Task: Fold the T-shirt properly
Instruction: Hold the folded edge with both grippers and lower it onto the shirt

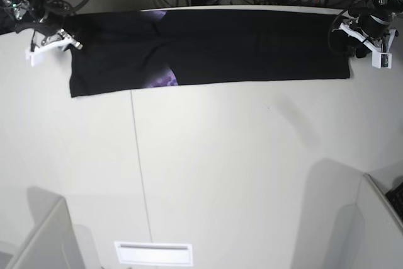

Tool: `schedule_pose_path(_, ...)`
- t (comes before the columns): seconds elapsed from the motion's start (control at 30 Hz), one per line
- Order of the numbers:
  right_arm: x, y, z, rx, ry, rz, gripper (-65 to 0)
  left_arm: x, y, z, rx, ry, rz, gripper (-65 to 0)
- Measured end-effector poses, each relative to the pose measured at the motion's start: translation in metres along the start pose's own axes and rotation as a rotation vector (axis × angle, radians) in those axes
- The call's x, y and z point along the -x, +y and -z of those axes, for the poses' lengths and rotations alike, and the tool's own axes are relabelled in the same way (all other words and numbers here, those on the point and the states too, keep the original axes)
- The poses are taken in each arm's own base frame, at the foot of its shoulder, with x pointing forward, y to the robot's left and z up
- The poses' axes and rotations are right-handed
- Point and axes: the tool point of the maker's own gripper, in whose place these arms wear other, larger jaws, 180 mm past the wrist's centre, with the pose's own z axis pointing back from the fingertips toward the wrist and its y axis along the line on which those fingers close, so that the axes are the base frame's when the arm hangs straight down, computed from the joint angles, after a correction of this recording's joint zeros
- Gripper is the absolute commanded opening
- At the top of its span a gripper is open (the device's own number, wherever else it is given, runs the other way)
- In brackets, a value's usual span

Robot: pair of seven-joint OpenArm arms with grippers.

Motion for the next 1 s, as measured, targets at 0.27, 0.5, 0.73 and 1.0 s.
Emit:
schedule_pose_path(0.27, -0.001, -0.006, -0.002, 0.015, -0.022, 0.002, -36.5, -0.003, -0.001, 0.0, 0.001, -0.01, 0.002, -15.5)
schedule_pose_path(0.5, -0.032, 0.028, -0.017, -0.053, -0.211, -0.193, -45.2, -0.015, -0.018, -0.003, 0.063, -0.07, -0.05, -57.3)
schedule_pose_path(0.73, -0.005, 0.047, 0.01, -0.129, -0.102, -0.243, -65.0, -0.008, -0.024, 0.01, 0.093, -0.071, -0.139, -65.0)
schedule_pose_path(1.0, 0.01, 0.021, 0.041, 0.009, -0.02, -0.22, -65.0, 0.031, -0.006, 0.036, -0.017, 0.078, -0.059, -65.0)
